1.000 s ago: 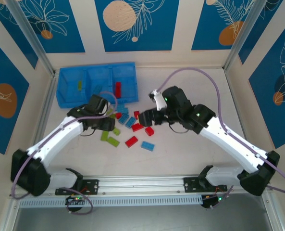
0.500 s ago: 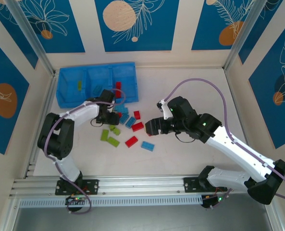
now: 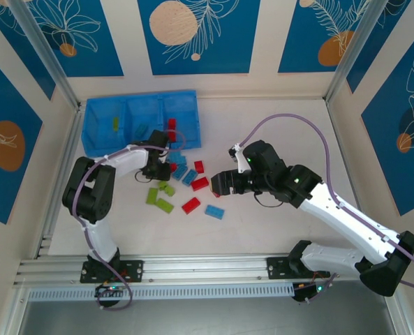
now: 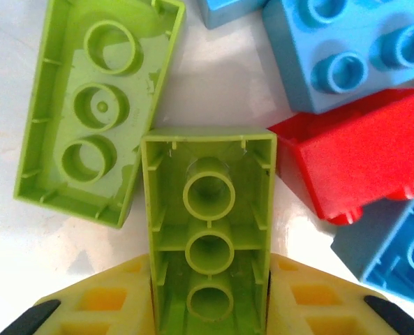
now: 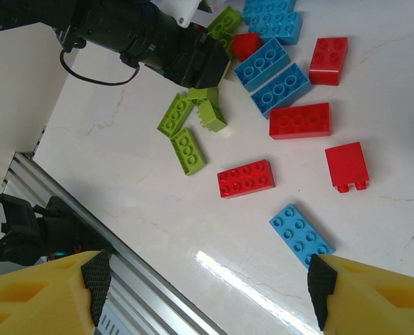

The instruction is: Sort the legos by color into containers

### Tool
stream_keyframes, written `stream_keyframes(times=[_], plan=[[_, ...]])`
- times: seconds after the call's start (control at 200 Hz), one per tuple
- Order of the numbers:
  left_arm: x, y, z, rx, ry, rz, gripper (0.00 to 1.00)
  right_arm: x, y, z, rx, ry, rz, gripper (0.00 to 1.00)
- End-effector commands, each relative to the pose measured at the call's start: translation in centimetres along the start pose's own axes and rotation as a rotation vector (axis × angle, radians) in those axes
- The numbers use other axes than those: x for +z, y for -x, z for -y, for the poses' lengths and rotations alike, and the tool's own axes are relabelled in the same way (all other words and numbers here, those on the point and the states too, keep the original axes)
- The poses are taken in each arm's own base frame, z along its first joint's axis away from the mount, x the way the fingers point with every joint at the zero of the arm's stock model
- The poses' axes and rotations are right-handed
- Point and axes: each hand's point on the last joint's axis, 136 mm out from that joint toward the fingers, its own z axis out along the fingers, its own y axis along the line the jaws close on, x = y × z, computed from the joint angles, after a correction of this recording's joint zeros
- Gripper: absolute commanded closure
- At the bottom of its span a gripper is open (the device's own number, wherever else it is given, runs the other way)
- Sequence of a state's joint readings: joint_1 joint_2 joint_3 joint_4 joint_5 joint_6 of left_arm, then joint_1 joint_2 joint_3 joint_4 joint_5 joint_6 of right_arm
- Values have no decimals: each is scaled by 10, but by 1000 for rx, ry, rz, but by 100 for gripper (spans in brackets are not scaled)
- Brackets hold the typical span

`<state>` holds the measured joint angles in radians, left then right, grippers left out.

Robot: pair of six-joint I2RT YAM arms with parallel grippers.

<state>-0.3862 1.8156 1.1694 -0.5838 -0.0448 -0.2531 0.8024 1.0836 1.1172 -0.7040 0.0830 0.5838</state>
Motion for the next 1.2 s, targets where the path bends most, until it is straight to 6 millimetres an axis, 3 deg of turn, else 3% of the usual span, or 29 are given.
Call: stream_keyframes(times=[0.0,0.07,0.16,0.295,0.405,0.485,0.56,0.635,0.76,0.865,0.97,1.08,1.195], plan=[[-53,5,1,-23,-44,101,69,-6,6,-4,8,-3,28,23],[-92,13,-2,-41,-49,201,71,-6,8,-5,3,-1,33,23],[-136,30,-21,-83,-7,319,72,-5,11,-6,0,-3,36,23],[-168,76,-88,-248,61,411,74,-4,11,-10,0,10,37,23],[-167,115,-151,-384,134,423,75,-3,8,-12,5,18,21,23],[-149,135,-184,-468,108,380,75,-6,4,-11,6,13,15,23],[-132,147,-205,-506,91,335,73,-9,-1,-8,14,6,15,23],[-122,158,-216,-505,76,312,64,-13,-4,-7,18,7,20,23],[-118,167,-215,-484,43,304,46,-12,-8,2,23,-27,30,23],[-135,166,-206,-486,4,342,39,-6,-8,15,33,-84,40,23],[-166,156,-192,-495,-40,398,41,2,-8,28,65,-122,51,23],[-210,137,-152,-471,-149,493,43,11,-3,54,139,-201,76,20],[-251,102,-77,-284,-245,547,44,22,3,92,199,-290,85,18]])
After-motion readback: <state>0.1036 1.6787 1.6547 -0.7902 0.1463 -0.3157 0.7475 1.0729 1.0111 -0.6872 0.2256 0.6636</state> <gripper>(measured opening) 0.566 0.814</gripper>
